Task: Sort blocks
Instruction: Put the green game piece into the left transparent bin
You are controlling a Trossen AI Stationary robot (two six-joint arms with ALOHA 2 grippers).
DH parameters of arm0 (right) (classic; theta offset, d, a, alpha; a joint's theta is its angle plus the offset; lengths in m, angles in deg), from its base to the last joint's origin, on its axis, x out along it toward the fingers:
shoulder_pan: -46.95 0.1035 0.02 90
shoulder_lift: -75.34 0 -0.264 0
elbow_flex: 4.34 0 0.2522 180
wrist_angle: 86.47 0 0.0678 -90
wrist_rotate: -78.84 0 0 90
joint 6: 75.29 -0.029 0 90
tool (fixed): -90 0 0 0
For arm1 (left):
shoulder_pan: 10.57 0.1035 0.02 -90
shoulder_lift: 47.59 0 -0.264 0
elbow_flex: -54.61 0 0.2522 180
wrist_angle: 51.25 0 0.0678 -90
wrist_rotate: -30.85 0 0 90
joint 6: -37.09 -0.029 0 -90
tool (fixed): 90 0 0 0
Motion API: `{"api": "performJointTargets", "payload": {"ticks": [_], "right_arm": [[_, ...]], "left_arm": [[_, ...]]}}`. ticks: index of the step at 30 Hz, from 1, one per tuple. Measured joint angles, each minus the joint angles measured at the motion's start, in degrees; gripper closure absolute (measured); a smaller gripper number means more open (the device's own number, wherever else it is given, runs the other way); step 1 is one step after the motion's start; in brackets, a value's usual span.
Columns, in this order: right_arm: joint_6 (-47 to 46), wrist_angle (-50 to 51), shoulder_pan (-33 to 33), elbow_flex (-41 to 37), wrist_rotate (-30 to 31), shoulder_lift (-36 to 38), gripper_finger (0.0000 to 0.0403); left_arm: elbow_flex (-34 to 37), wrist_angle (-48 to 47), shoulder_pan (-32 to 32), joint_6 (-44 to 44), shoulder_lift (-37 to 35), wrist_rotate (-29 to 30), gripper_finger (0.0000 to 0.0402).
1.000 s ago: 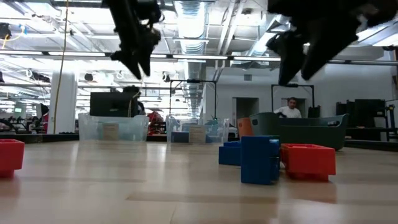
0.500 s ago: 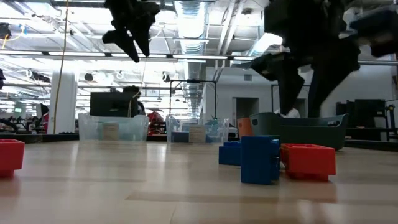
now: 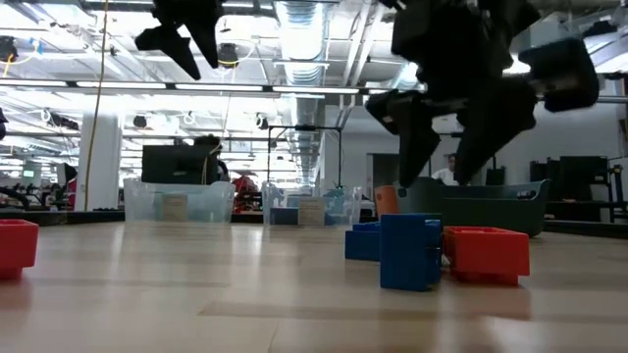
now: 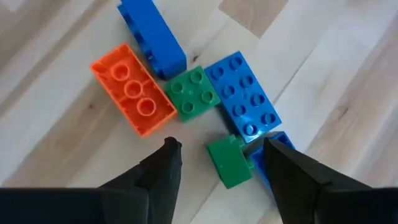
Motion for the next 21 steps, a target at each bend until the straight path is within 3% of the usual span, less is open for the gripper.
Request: {"api": "performJointTargets", "payload": {"ticks": [13,16,21], "right_arm": [[0.0,-1.2,0.0,0.1,3.2,-6.4,0.0214],[-0.2,0.5,0.6,-0.1,10.0,-7.0,0.0237],[-1.4,0.9,0.2,0.0,9.5,-6.9,0.0285]], "left_arm": [[0.0,-3.9,-4.5,3.7,-0.5,3.0,0.0203],[0.0,-4.7,-5.4,3.7,-0.5,3.2,0.0203],[0.0,-4.7,-5.8,3.3,-0.5,3.7,0.0203]]}}
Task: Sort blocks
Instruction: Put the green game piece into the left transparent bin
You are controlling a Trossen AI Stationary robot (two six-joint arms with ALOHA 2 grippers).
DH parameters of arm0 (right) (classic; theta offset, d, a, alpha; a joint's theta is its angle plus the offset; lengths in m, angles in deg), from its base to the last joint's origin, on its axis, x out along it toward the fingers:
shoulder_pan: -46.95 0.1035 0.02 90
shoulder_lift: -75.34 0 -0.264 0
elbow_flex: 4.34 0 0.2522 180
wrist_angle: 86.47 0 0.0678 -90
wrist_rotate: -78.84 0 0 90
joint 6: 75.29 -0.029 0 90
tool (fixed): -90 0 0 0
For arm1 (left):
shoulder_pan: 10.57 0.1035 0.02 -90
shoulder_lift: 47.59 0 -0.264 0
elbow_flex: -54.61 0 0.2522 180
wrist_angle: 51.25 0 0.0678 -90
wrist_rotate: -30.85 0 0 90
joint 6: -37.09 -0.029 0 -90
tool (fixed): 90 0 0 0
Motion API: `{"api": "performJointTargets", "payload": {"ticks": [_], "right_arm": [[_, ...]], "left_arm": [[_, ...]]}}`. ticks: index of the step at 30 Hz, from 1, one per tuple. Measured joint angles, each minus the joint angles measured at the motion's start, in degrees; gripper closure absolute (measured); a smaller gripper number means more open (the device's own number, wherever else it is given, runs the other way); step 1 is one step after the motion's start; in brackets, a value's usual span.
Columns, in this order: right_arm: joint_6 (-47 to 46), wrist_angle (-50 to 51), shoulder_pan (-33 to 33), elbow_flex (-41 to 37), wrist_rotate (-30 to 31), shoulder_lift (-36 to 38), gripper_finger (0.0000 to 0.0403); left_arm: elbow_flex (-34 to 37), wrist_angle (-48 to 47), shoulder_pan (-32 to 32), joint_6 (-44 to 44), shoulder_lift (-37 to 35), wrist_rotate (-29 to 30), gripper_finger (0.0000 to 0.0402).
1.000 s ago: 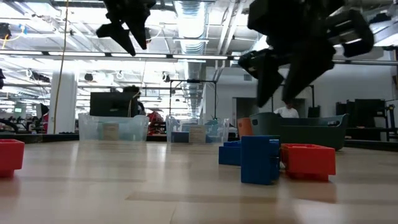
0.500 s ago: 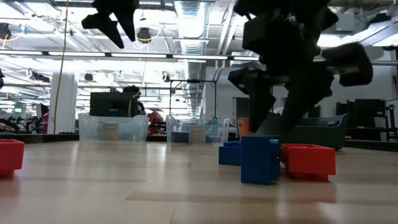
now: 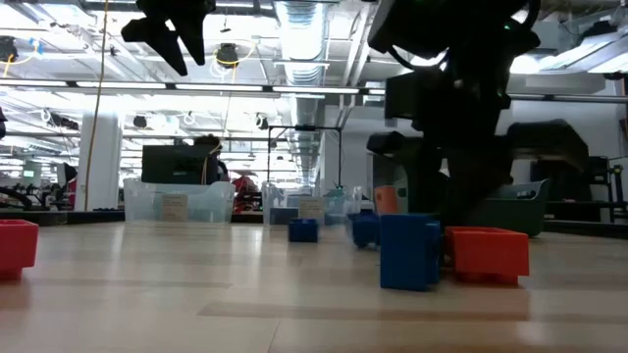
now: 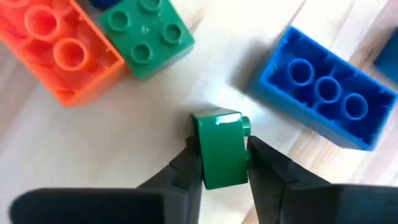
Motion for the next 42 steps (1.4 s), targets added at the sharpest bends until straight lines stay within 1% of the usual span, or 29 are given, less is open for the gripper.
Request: {"api": "performJointTargets", "payload": {"ticks": [3,6,9,11,14,16,19,21,24,25,28,30,32,37,42], "right_arm": [[-1.9,0.2,-0.7,0.0,-0.4,0.1,0.0303],[-4.3,0.6,-1.8,0.0,-0.5,0.6,0.0307],[-5.7,1.2,-3.3,-0.1,-0.6,1.9,0.0307],[-6.9,1.5,-4.6,-0.1,-0.6,3.8,0.0307],[-10.9,0.5,-7.1,-0.1,-0.6,7.7,0.0308],[-14.9,-1.4,-8.6,-0.1,-1.0,10.6,0.0308],[-24.7,-6.0,-11.5,0.0,-5.9,14.2,0.0308],[-33.3,-9.2,-13.1,0.0,-9.4,15.3,0.0308],[-42.9,-13.5,-14.1,0.0,-13.0,15.7,0.0309],[-45.0,-15.1,-14.1,0.0,-13.5,15.7,0.0309],[-49.8,-18.6,-14.0,0.0,-15.1,15.5,0.0309],[-51.9,-21.9,-14.0,0.0,-16.6,14.8,0.0309],[-53.9,-22.7,-14.1,-0.1,-17.1,14.7,0.0309],[-59.9,-24.4,-15.1,-0.1,-17.2,14.4,0.0309],[-63.7,-27.7,-15.3,0.0,-17.2,14.3,0.0309]], "left_arm": [[0.0,0.0,0.0,-0.1,0.0,0.1,0.0203],[0.0,0.0,-0.2,-0.8,0.0,-0.3,0.0203],[0.2,0.4,-1.1,-3.9,0.0,-2.2,0.0203],[1.6,3.0,-2.6,-7.5,0.0,-3.2,0.0203],[5.6,11.0,-6.5,-13.0,0.1,-4.2,0.0203],[9.2,19.3,-9.8,-16.6,0.0,-4.5,0.0203],[15.5,33.9,-14.5,-21.9,0.4,-4.0,0.0203],[19.3,41.9,-17.1,-24.6,0.5,-2.3,0.0203],[23.1,51.5,-19.8,-28.6,1.2,3.5,0.0203],[24.0,52.6,-20.5,-30.2,1.3,4.9,0.0203],[24.2,55.9,-21.5,-35.7,3.2,6.3,0.0203],[24.3,55.1,-21.9,-34.8,4.4,7.7,0.0201],[24.3,55.9,-21.9,-32.2,5.5,8.4,0.0195],[23.5,58.1,-21.9,-31.5,7.8,8.3,0.0160],[20.4,58.1,-21.8,-36.3,11.3,9.2,0.0126]]}}
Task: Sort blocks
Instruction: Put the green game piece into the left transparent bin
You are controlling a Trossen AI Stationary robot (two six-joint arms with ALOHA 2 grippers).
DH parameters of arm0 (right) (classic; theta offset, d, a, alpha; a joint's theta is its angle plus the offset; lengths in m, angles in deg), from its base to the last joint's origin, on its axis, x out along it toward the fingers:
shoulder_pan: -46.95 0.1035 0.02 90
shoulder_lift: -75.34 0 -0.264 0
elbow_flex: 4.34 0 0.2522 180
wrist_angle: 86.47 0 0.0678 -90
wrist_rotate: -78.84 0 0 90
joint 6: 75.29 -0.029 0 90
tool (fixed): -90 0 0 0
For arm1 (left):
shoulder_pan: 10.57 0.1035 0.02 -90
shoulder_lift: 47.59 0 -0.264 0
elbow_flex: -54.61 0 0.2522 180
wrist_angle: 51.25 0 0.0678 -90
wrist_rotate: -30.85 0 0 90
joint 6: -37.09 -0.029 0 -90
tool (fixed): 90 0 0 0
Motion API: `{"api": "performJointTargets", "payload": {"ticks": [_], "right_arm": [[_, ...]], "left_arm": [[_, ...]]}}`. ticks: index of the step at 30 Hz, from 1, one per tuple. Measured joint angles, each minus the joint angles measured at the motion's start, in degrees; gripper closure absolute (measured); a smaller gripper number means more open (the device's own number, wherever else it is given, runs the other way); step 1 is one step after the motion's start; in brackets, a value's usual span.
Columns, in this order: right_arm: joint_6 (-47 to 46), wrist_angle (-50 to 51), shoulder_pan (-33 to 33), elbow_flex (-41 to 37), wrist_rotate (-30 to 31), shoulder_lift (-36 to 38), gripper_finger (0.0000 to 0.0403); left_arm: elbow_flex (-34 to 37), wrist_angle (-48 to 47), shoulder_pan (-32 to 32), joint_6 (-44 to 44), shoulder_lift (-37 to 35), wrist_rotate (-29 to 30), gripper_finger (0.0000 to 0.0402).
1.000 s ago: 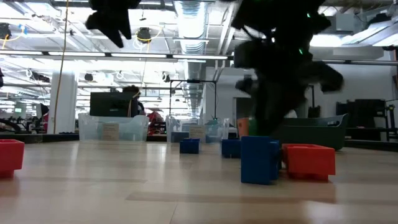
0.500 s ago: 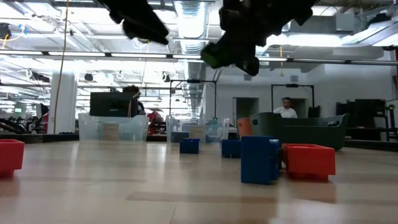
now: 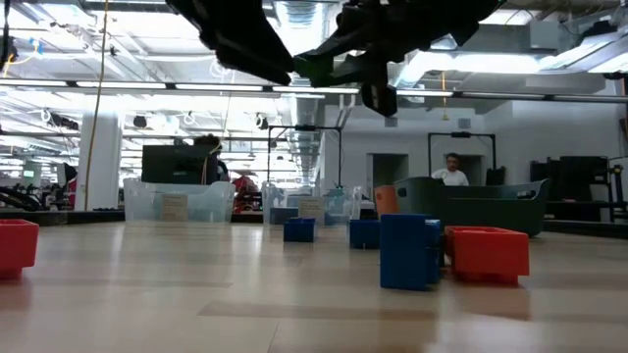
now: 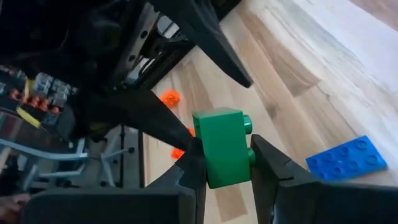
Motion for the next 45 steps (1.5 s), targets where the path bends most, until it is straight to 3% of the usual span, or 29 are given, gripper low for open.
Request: {"api": "performJointTargets", "payload": {"ticks": [10,18,31,35,45], "right_arm": [[-3.1,-1.4,-0.3,0.0,0.2,0.0,0.0309],[-3.6,-2.0,-0.4,0.0,0.4,0.0,0.0309],[-4.5,-1.7,-0.6,0.0,1.3,0.0,0.0307],[-4.2,-0.5,-0.6,0.0,1.9,0.0,0.0281],[-3.5,0.5,-2.7,0.0,0.8,0.0,0.0160]], "left_arm": [[-6.2,0.2,0.0,-10.6,6.0,9.7,0.0114],[-8.0,-0.2,0.0,-13.3,7.8,10.2,0.0124],[-8.1,-0.9,0.0,-11.0,7.8,10.4,0.0216],[-8.0,-1.0,0.0,-9.3,7.8,10.4,0.0239],[-8.0,-0.6,0.0,-7.9,7.8,10.6,0.0244]]}}
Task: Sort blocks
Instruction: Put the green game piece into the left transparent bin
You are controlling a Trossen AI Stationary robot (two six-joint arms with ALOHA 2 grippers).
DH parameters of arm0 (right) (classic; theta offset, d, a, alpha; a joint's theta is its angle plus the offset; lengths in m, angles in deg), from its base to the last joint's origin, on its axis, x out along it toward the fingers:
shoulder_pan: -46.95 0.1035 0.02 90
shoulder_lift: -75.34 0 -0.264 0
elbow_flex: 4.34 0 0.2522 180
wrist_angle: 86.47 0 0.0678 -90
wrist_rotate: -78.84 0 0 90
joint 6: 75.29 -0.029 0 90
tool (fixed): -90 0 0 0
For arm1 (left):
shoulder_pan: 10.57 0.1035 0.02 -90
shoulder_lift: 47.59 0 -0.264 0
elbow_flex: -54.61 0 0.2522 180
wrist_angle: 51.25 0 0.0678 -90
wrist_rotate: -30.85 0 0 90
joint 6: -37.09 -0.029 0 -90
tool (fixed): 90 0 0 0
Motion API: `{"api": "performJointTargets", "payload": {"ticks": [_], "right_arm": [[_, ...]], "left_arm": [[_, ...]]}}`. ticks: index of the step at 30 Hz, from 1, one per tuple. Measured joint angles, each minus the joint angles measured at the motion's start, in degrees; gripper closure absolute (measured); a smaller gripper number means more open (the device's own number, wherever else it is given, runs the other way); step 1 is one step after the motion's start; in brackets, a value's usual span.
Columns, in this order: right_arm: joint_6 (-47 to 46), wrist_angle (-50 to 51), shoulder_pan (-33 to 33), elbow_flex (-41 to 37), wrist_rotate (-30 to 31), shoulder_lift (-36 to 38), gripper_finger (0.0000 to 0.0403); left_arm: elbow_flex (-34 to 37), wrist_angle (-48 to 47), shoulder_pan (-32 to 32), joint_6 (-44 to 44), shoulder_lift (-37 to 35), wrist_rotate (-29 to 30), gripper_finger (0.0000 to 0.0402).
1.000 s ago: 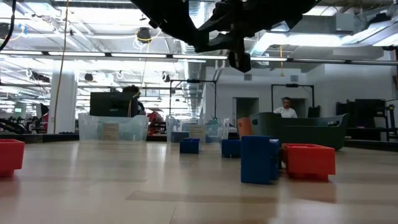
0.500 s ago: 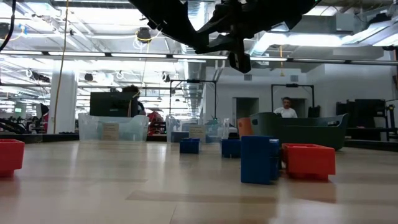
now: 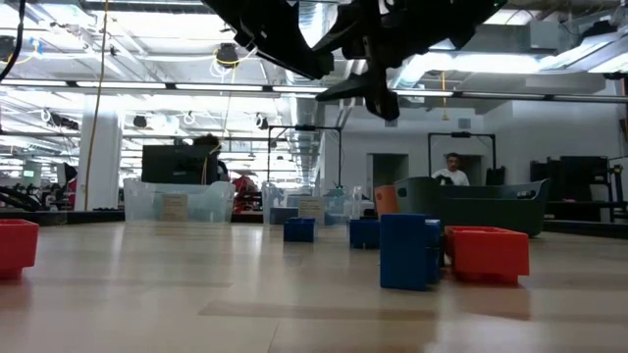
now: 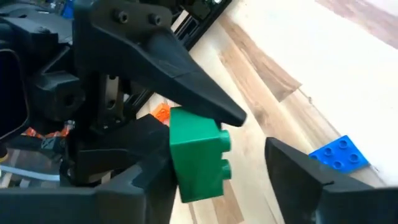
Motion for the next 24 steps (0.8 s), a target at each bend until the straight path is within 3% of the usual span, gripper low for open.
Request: {"api": "performJointTargets", "payload": {"ticks": [8,14,18,24], "right_arm": [[3.4,2.9,-4.4,0.0,-3.3,1.5,0.0148],[6.5,8.2,-6.5,0.0,-3.1,4.9,0.0148],[9.4,15.4,-6.2,0.0,1.9,8.4,0.0148],[10.8,19.9,-2.6,0.0,9.0,11.1,0.0148]], "left_arm": [[0.0,-11.3,0.0,6.6,-0.4,2.2,0.0245],[-0.1,-29.0,1.2,19.4,-0.8,9.3,0.0246],[0.0,-43.5,7.2,29.3,-3.4,7.7,0.0246],[3.6,-44.9,22.8,20.4,-11.1,-0.3,0.0246]]}}
